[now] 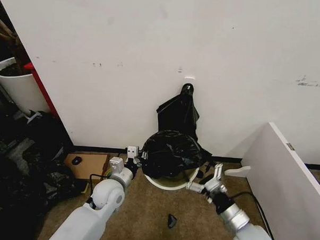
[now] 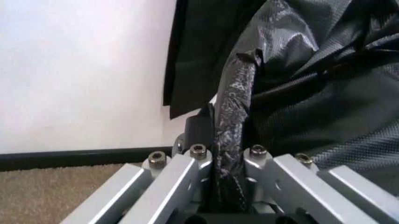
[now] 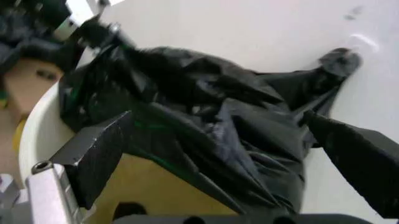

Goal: Place the garbage bag over the trash bin.

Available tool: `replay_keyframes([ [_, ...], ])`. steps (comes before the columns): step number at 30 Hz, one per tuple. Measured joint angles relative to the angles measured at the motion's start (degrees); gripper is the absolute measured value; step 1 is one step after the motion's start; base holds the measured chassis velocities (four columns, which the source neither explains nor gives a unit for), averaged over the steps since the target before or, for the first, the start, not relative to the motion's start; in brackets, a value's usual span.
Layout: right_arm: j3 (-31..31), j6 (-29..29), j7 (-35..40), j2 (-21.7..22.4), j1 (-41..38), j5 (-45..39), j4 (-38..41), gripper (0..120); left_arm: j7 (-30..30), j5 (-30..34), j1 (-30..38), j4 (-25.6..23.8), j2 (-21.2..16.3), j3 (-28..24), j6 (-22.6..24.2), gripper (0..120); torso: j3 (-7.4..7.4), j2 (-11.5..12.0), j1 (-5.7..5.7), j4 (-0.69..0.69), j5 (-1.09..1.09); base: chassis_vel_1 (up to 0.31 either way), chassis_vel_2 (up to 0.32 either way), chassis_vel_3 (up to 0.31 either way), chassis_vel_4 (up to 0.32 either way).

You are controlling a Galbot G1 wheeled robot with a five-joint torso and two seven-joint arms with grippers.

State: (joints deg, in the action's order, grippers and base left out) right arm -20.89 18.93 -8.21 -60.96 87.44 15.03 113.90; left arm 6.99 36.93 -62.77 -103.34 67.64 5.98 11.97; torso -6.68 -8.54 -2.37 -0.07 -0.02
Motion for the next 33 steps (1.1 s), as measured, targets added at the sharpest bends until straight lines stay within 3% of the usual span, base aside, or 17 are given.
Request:
replay_keyframes([
  [5,0.3,-4.1,-7.1,0.8,-1.5,-2.2,2.2,100,0.0,-0.3,-0.1,0.0,0.2,-0.3,0.0,1,0.0,0.0,0.0,0.0,0.0,0.0,0.0,0.0,0.0],
  [10,1.3,-10.4,-14.1,2.8,-2.1,-9.8,4.8,81,-0.2,-0.8,-0.4,0.3,0.2,-0.4,-0.2,1,0.0,0.0,0.0,0.0,0.0,0.0,0.0,0.0,0.0],
  [12,1.5,-11.7,-14.5,3.1,-2.1,-11.2,5.4,77,-0.2,-0.9,-0.5,0.3,0.1,-0.4,-0.3,1,0.0,0.0,0.0,0.0,0.0,0.0,0.0,0.0,0.0],
  [17,2.0,-19.4,-11.1,4.4,-3.2,-15.2,7.8,54,-0.3,-1.6,-1.0,0.5,0.2,-0.5,-0.4,1,0.0,0.0,0.0,0.0,0.0,0.0,0.0,0.0,0.0],
  [20,1.8,-21.5,-9.3,4.6,-3.9,-15.4,8.2,47,-0.3,-1.8,-1.1,0.5,0.2,-0.5,-0.4,1,0.0,0.0,0.0,0.0,0.0,0.0,0.0,0.0,0.0],
  [27,1.3,-27.8,-8.0,5.5,-4.5,-14.2,8.5,67,-0.3,-2.2,-1.7,0.3,0.2,-0.6,-0.4,1,0.0,0.0,0.0,-0.01,0.0,0.0,0.0,0.0,0.0],
  [33,1.0,-29.1,-9.2,5.9,-4.7,-13.3,7.8,52,-0.3,-2.4,-1.9,0.1,0.2,-0.6,-0.4,1,0.0,0.0,0.0,0.0,0.0,0.0,0.0,0.0,0.0],
])
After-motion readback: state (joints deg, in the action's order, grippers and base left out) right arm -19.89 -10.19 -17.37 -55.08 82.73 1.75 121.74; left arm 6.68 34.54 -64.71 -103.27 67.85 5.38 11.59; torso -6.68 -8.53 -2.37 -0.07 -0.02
